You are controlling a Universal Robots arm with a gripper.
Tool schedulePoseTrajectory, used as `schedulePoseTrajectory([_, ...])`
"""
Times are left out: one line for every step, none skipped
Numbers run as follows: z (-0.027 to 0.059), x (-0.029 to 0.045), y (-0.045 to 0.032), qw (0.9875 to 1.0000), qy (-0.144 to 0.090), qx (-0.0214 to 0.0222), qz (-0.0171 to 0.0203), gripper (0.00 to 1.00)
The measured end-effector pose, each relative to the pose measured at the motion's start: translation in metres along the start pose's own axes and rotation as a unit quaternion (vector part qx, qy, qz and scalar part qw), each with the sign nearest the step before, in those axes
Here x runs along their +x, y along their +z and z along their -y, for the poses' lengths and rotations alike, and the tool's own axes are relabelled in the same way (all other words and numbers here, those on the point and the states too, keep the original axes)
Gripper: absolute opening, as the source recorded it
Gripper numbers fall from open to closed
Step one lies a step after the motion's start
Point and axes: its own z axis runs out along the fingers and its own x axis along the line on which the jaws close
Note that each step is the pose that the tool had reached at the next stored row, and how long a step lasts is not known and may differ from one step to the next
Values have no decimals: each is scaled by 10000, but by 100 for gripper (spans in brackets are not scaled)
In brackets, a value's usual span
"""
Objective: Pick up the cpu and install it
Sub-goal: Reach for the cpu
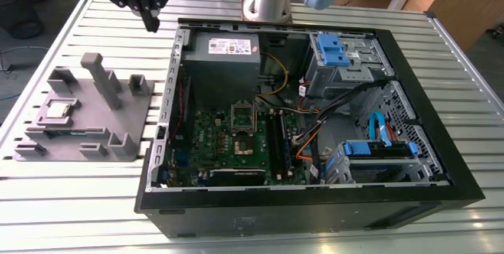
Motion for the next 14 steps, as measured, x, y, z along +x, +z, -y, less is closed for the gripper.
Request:
schedulePoseTrajectory([1,14,-1,10000,0,-1,5,11])
schedulePoseTrajectory([2,28,-2,10000,0,-1,11,11])
schedulePoseTrajectory([3,42,-3,10000,0,-2,16,11])
schedulePoseTrajectory([4,55,-4,10000,0,-2,21,11])
schedulePoseTrajectory([5,70,-6,10000,0,-2,27,11])
schedulePoseTrajectory([6,84,-7,10000,-1,-3,32,11])
schedulePoseTrajectory([7,98,-9,10000,-1,-3,37,11])
schedulePoseTrajectory([8,113,-10,10000,-1,-4,43,11])
schedulePoseTrajectory([9,127,-12,10000,-1,-4,48,11])
schedulePoseTrajectory([10,141,-13,10000,-2,-4,53,11])
schedulePoseTrajectory([11,156,-14,10000,-2,-5,59,11])
schedulePoseTrajectory([12,170,-15,10000,-2,-6,64,11])
schedulePoseTrajectory([13,181,-17,10000,-3,-5,68,11])
schedulePoseTrajectory([14,191,-18,10000,-2,-5,69,11])
